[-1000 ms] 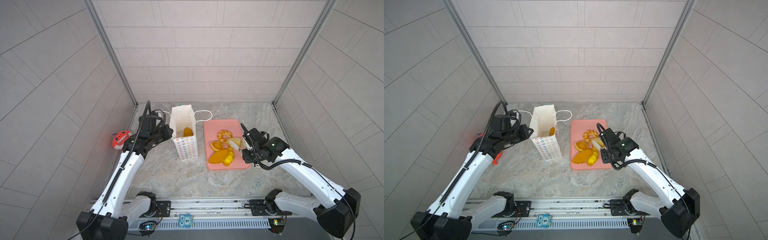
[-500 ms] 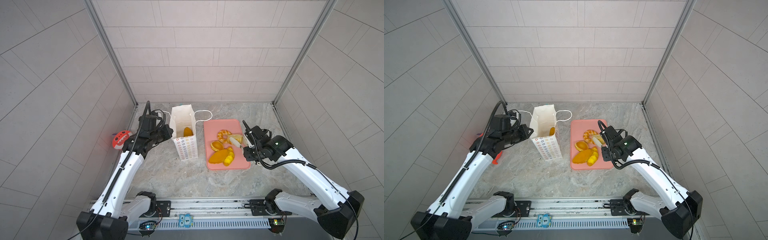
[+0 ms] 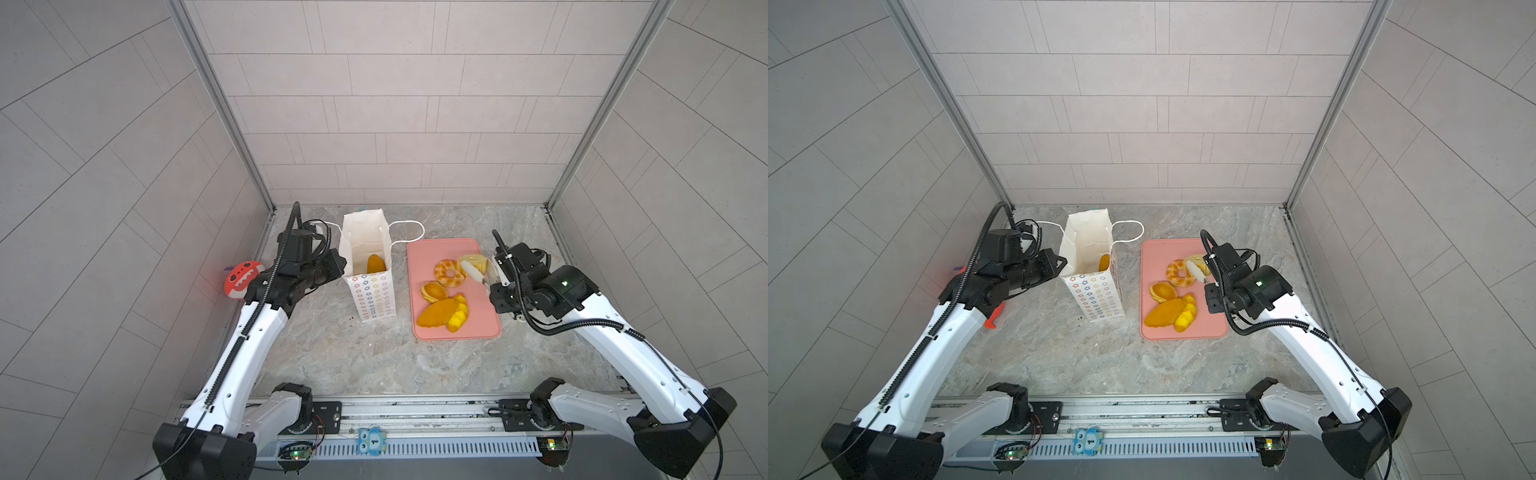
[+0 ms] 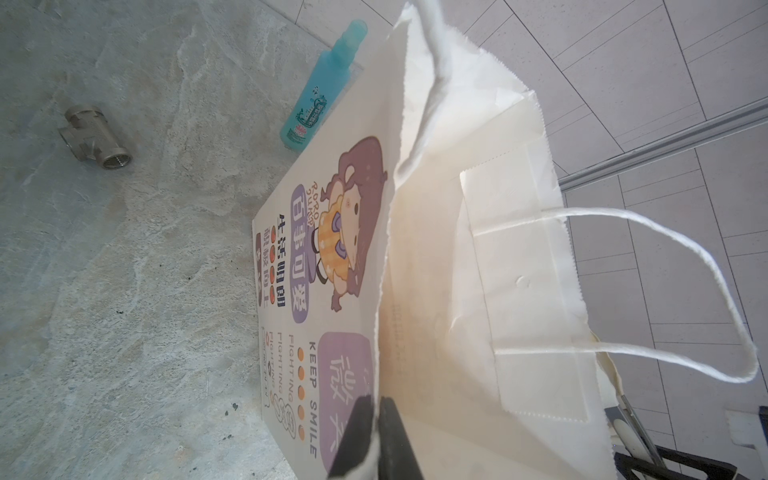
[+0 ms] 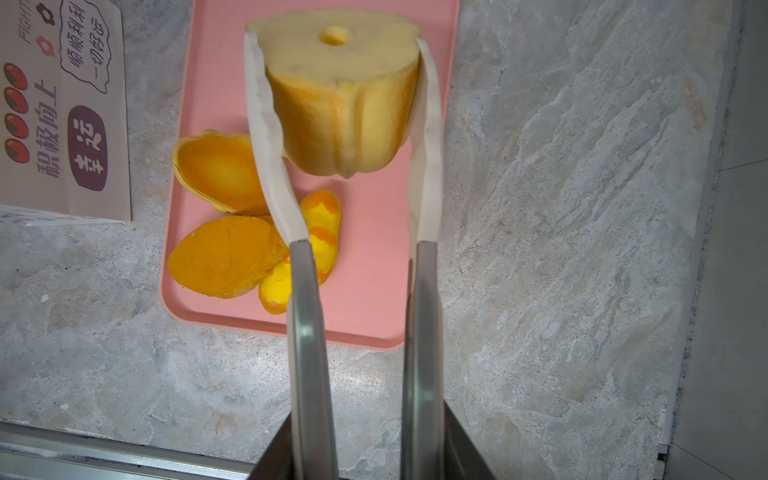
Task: Place the fake bread into the paper bag
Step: 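Lift the cylinder roll with the right gripper off the tray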
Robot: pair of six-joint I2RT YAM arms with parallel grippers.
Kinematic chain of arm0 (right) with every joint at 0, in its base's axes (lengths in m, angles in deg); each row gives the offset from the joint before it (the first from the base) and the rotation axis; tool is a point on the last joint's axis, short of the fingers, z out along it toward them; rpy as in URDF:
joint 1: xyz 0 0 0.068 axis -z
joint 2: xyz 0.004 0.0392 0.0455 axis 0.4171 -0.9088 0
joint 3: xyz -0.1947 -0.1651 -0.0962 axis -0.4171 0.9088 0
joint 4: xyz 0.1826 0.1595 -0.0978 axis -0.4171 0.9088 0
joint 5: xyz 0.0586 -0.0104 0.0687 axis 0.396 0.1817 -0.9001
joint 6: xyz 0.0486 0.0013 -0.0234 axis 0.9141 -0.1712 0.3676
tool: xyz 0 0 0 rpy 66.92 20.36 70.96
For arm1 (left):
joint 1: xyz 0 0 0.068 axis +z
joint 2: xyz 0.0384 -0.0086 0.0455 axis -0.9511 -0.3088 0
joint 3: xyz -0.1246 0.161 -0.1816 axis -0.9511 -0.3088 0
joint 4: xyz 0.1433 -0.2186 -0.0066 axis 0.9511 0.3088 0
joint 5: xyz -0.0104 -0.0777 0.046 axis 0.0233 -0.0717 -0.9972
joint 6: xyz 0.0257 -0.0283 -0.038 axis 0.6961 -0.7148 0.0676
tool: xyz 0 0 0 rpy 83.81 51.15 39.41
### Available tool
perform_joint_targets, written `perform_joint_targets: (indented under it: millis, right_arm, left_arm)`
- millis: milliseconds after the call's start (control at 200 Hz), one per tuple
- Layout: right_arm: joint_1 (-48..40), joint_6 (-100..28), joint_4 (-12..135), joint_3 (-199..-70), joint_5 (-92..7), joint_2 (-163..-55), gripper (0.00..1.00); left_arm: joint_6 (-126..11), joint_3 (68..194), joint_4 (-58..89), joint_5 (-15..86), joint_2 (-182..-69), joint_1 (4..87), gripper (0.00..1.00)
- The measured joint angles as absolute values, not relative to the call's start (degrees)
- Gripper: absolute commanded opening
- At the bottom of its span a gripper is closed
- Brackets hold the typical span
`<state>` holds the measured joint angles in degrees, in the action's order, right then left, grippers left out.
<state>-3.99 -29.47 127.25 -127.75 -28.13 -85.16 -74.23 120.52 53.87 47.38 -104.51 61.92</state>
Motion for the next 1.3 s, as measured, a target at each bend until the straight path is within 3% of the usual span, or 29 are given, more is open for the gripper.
perform_joint_targets:
  millis: [1301]
  right_arm:
    - [-2.66,-32.53,129.59,-145.02,-27.28,-89.11,0.41]
  left_arm:
    - [-74.23,120.54,53.94,47.38,-104.51,61.92,0.10]
